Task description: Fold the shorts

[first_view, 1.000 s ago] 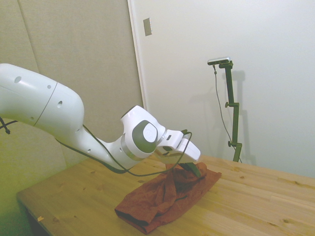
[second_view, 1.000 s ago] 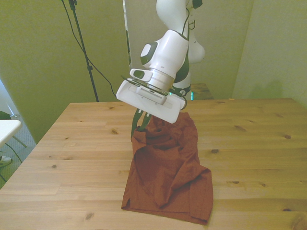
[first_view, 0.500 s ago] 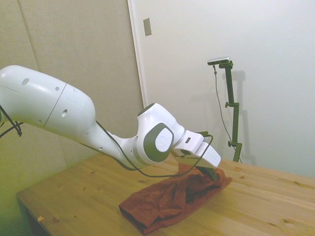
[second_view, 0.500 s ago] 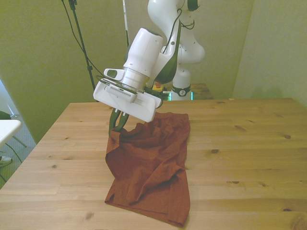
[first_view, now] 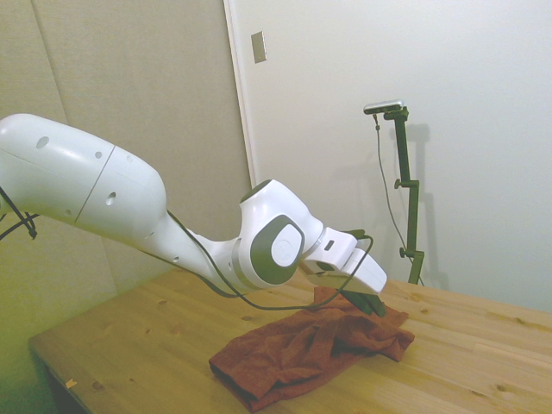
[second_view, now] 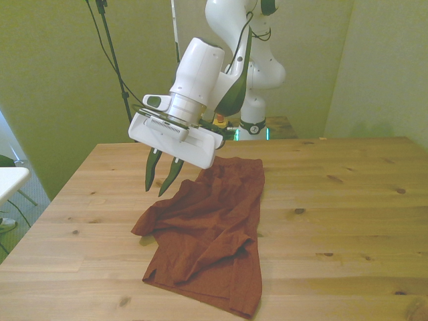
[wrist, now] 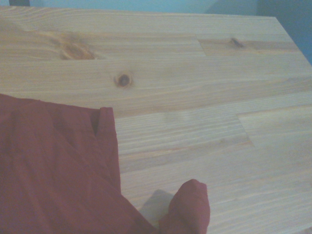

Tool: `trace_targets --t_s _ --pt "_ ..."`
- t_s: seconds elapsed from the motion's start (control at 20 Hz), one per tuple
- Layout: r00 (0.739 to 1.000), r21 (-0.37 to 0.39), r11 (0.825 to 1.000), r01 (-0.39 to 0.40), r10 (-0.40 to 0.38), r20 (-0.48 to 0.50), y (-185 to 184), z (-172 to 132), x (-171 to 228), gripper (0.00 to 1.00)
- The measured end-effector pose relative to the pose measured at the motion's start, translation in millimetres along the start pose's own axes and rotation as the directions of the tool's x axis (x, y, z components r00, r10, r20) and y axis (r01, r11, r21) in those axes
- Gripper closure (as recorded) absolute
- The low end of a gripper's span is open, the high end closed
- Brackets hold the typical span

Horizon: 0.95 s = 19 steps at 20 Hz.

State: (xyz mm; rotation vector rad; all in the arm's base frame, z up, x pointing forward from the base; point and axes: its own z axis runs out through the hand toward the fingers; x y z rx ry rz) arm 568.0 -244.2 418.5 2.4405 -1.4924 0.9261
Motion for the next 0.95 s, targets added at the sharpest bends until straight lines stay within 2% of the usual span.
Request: trace_targets --t_s 0.15,0.35,0.75,0.95 --pt "0.994 0.016 1.000 -0.021 0.020 0.112 -1 -20 -44 0.00" --pt "0.969 0.038 0.999 0.033 -0.041 0.244 9 -69 -117 0.00" --pt "0.922 0.104 0.985 0.138 -0.166 0.349 33 -167 -230 0.00" --pt "0.913 0.145 0.976 0.161 -0.203 0.353 36 -210 -254 0.00"
